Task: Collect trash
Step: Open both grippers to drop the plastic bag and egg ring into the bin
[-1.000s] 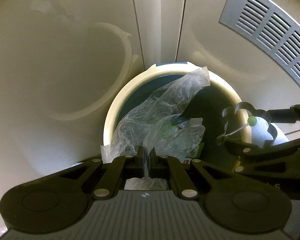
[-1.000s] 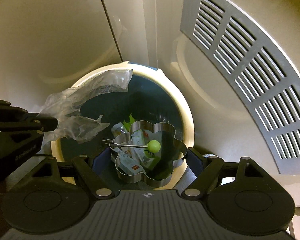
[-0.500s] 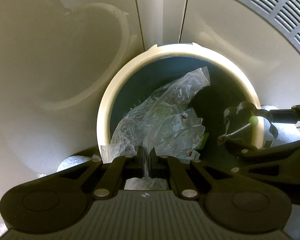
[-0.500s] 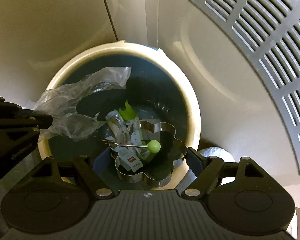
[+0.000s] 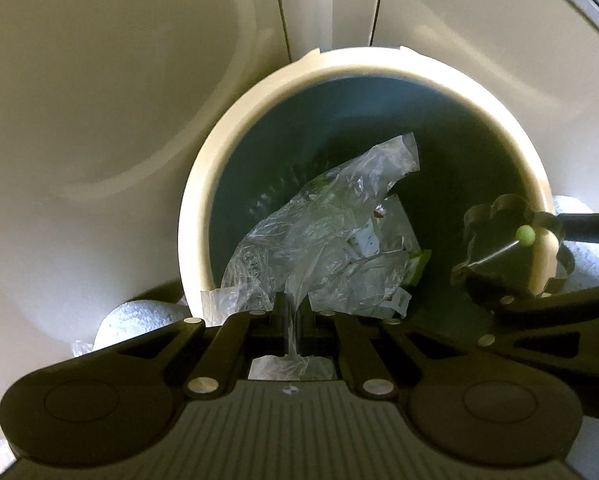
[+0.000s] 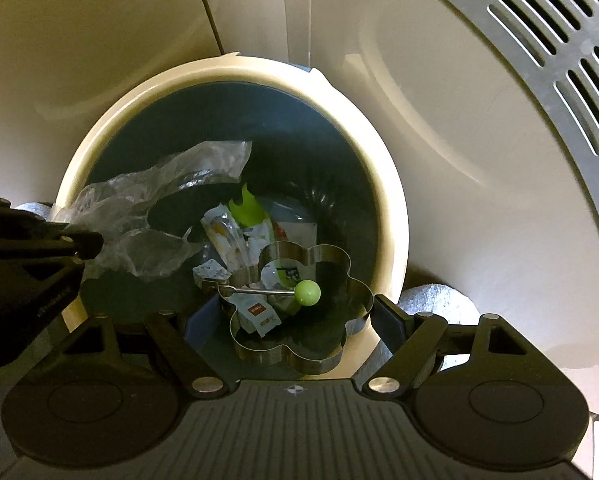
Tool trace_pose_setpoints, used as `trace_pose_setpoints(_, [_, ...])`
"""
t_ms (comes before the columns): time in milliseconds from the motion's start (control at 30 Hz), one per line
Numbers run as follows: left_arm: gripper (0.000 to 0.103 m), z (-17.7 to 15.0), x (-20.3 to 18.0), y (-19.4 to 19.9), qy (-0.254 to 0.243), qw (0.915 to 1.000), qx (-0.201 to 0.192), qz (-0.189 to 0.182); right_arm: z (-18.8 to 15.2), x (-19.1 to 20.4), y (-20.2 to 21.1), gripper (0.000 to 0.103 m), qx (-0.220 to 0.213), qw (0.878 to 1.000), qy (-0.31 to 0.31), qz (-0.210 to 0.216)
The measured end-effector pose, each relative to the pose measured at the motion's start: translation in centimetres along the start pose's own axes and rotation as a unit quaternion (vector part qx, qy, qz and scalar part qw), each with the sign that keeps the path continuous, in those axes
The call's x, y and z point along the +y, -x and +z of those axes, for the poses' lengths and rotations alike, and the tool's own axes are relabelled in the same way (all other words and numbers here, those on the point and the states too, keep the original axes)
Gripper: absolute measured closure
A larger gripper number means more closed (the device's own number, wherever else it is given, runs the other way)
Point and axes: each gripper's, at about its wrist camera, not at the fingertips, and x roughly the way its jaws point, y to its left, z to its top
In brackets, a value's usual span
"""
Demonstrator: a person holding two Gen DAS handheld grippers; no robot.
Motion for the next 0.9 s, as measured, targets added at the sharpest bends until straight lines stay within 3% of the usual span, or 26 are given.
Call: trace_pose_setpoints(900, [0.100,0.6,-0.4,-1.4,-0.006,0.9997,0.022,0.011,0.1,0.4,-1.4,0.020,0.006,1.000,0.005,-0.011])
